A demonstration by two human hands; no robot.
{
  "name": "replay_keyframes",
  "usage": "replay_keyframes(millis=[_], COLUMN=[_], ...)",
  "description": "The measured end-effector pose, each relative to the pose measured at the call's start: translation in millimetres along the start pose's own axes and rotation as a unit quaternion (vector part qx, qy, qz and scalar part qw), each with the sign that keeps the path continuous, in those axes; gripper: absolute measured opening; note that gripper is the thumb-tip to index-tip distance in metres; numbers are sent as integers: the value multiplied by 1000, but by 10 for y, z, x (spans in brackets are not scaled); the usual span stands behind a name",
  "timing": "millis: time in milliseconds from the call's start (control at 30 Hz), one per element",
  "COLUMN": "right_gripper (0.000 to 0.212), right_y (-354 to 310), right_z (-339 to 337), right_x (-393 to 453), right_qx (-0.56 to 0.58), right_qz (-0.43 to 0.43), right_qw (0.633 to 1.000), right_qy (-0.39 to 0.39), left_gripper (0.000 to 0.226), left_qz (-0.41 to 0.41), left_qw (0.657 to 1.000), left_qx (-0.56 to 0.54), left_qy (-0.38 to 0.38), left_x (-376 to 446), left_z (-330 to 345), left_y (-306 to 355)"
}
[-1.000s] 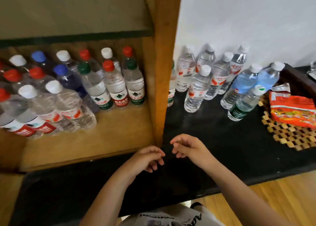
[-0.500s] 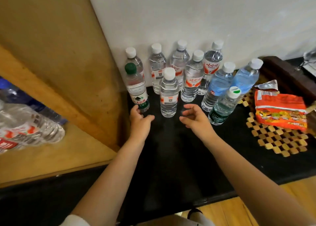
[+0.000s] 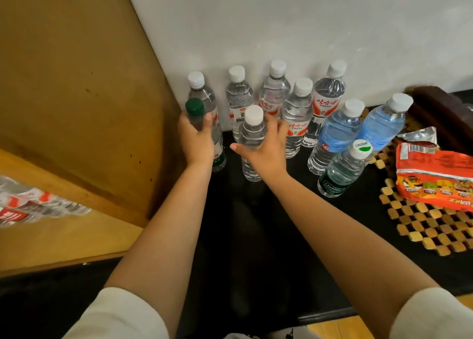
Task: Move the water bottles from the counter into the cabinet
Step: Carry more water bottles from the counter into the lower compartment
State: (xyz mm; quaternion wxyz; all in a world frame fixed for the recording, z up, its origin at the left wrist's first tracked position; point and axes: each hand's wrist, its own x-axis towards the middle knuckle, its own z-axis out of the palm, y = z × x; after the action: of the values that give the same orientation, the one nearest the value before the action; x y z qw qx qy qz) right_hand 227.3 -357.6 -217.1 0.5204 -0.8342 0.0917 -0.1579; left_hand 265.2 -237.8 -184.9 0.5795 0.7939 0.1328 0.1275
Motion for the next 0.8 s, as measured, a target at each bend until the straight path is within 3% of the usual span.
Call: replay_keyframes(millis=[167, 367, 500, 800], right_gripper=[88, 78, 71, 70], right_y=[45, 49, 34, 3], right_z=[-268, -579, -711, -912], right_x=[140, 111, -31, -647], right_qx=[-11, 57, 87, 123], right_qz=[-9, 36, 70, 87], right_qw=[994, 971, 945, 908], right_qy=[-110, -229, -307, -391], left_gripper=[36, 28, 24, 16], left_qz=[32, 60, 75, 145], left_qw=[998, 997, 995, 972], left_qx=[47, 41, 44, 73], left_qy=[41, 7, -44, -172], left_x=[-80, -379, -613, -1147], left_z=[-57, -200, -321, -786], left_y=[-63, -89, -108, -234])
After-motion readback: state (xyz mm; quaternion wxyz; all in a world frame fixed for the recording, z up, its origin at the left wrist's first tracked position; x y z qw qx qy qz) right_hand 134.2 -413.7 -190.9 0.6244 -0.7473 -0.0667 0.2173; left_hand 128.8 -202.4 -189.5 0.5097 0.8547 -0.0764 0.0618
